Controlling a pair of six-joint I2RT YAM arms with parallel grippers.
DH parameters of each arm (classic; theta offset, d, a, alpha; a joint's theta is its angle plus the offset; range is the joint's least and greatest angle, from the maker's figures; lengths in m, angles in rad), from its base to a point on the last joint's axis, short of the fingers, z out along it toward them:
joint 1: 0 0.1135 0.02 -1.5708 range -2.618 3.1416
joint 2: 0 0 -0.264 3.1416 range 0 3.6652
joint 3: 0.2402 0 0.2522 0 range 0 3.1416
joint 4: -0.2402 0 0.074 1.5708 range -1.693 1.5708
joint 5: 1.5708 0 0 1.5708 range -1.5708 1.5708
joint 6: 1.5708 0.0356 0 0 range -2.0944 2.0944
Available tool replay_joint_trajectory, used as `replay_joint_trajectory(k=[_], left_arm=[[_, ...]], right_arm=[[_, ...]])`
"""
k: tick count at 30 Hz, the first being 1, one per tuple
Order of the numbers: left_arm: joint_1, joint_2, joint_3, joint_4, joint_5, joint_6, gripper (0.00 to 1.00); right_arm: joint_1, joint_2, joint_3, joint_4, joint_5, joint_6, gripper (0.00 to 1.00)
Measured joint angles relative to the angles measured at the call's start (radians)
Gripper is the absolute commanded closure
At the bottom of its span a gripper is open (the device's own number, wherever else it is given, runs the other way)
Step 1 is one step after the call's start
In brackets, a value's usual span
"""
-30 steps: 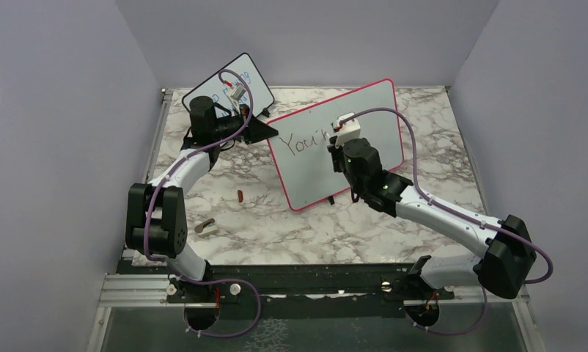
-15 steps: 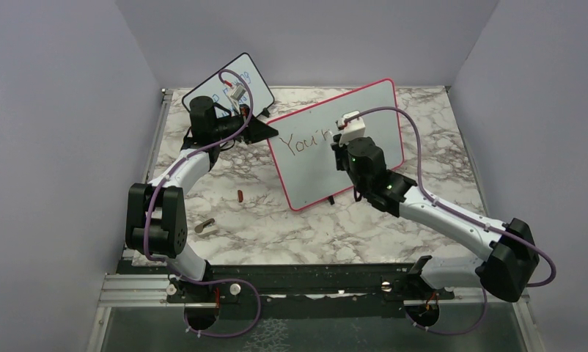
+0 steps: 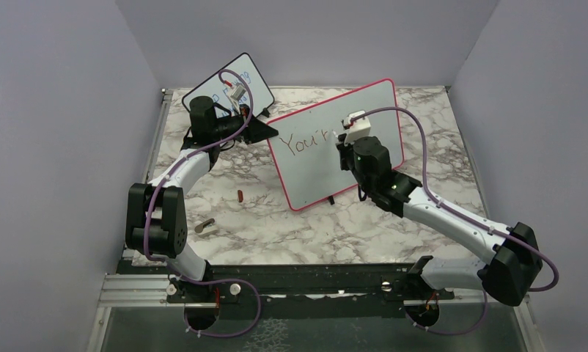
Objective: Write a sentence on the whiteboard
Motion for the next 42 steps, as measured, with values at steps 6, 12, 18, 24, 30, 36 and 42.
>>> replay_joint_trajectory(k=[6, 12, 18, 24, 30, 36, 42], left_arm=[[0.000, 0.000, 0.000, 0.000, 0.000, 0.000, 1.00], [0.000, 0.000, 0.000, 0.000, 0.002, 0.000, 1.00], [0.000, 0.002, 0.001, 0.000, 0.002, 0.000, 1.00], [0.000, 0.002, 0.002, 0.000, 0.002, -0.002, 1.00], [0.000, 0.002, 0.002, 0.000, 0.001, -0.002, 1.00], [0.000, 0.002, 0.002, 0.000, 0.001, -0.003, 1.00], [0.000, 0.002, 0.002, 0.000, 0.002, -0.003, 1.00]], right_arm=[[-0.002, 0.000, 0.000, 0.000, -0.024, 0.010, 0.99], [-0.008, 0.013, 0.000, 0.001, -0.037, 0.016, 0.99], [-0.015, 0.021, 0.000, 0.001, -0.042, 0.017, 0.99], [-0.026, 0.021, 0.000, 0.001, -0.041, 0.017, 0.99], [-0.033, 0.021, 0.000, 0.001, -0.040, 0.016, 0.99], [-0.042, 0.021, 0.000, 0.003, -0.035, 0.016, 0.99], [-0.048, 0.021, 0.000, 0.011, -0.034, 0.014, 0.99]])
